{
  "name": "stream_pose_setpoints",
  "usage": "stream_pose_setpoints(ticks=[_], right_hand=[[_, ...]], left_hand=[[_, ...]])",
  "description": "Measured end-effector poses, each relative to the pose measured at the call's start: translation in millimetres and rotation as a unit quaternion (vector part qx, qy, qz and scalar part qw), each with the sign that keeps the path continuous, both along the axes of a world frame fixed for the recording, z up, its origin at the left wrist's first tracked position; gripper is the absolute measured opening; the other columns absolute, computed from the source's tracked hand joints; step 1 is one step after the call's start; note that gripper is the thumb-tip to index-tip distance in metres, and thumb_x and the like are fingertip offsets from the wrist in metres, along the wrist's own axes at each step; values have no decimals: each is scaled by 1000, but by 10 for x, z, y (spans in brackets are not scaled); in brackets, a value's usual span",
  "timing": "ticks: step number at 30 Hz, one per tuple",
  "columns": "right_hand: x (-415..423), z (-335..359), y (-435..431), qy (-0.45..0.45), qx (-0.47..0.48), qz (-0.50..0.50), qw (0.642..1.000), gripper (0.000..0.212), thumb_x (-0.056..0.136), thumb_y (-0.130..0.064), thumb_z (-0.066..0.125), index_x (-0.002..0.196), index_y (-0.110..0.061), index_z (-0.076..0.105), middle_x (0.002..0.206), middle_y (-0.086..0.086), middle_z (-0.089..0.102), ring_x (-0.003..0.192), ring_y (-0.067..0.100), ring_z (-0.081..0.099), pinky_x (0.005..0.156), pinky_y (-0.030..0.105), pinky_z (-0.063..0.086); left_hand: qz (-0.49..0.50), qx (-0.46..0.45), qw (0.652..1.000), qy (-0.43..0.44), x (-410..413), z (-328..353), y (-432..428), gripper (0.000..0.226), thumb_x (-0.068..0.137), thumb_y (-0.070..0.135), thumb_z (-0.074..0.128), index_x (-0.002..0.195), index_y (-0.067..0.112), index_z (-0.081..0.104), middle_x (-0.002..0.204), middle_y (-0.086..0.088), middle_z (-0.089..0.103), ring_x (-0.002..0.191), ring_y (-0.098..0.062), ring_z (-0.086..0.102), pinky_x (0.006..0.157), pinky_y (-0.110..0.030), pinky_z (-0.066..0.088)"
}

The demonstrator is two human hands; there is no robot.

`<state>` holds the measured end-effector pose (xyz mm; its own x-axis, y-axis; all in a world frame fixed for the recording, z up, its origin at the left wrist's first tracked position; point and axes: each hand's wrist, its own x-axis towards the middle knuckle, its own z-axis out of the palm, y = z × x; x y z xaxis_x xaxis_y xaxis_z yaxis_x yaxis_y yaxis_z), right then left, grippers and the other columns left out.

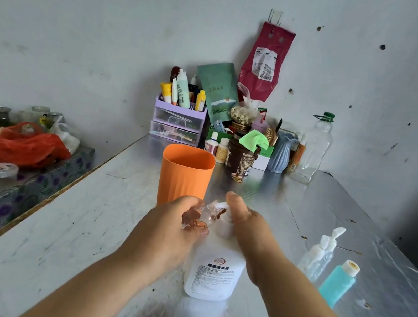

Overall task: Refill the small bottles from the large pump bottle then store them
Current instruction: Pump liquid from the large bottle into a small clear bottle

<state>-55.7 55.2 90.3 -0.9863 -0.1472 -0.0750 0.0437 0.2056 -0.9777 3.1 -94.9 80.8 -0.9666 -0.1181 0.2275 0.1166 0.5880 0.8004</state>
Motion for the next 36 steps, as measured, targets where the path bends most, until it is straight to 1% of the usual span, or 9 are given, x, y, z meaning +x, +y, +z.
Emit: stream_pose_setpoints(ticks=[2,8,12,13,21,24,27,31,36], right_hand=[[12,-2,-7,6,9,3,1000,40,96,-47,41,85,-16,62,73,-4,63,67,7,57,57,21,39],[61,30,-25,-21,-13,2,1000,49,91,-57,45,86,-14,68,80,4,70,72,18,63,64,27,47],[66,28,-42,-35,-19,-4,999,62,84,-66,47,96,-10,72,96,12,74,90,27,69,82,34,51],[65,27,-43,-36,-20,-6,999,62,84,-66,48,96,-10,72,97,12,74,89,27,69,83,34,51],[33,33,-29,-19,-23,0,1000,52,89,-60,47,87,-13,70,78,5,73,73,21,67,70,29,49],[30,17,-26,-9,-25,4,1000,49,89,-59,47,84,-15,69,76,3,72,72,19,67,67,29,48],[14,-16,-26,7,-12,-4,1000,47,90,-58,46,85,-16,66,82,2,70,80,19,64,69,29,46],[31,-29,-28,14,-6,2,1000,46,92,-57,44,86,-16,64,81,2,67,78,18,62,67,28,45],[72,32,-19,-33,-40,10,999,50,88,-59,49,87,-14,69,79,6,72,72,19,66,66,27,50]], left_hand=[[4,1,1000,-5,6,-12,-10,32,88,29,69,117,39,59,109,18,67,100,-3,62,89,-32,52],[5,-1,1000,-2,27,42,-2,32,88,31,69,116,40,59,110,18,67,101,-4,62,90,-33,51],[4,0,1000,3,38,65,3,29,89,31,69,114,42,59,109,19,67,100,-3,62,90,-33,51],[4,0,1000,3,37,66,3,29,88,31,69,113,42,59,109,19,67,100,-3,62,90,-33,51],[0,-7,1000,3,19,48,-12,36,89,34,68,122,41,56,116,19,65,104,-4,61,91,-32,52],[-2,-6,1000,3,11,27,-28,35,89,33,68,121,41,57,114,21,64,102,-2,61,89,-29,52],[-2,-11,1000,2,2,9,-35,33,89,33,68,119,43,57,110,24,62,102,-2,60,88,-27,51],[1,-7,1000,-4,-2,-7,-34,30,88,34,69,114,45,58,109,22,66,100,-3,62,88,-34,53],[1,-7,1000,-5,16,32,-14,31,88,34,69,115,44,57,112,19,65,101,-4,61,90,-32,52]])
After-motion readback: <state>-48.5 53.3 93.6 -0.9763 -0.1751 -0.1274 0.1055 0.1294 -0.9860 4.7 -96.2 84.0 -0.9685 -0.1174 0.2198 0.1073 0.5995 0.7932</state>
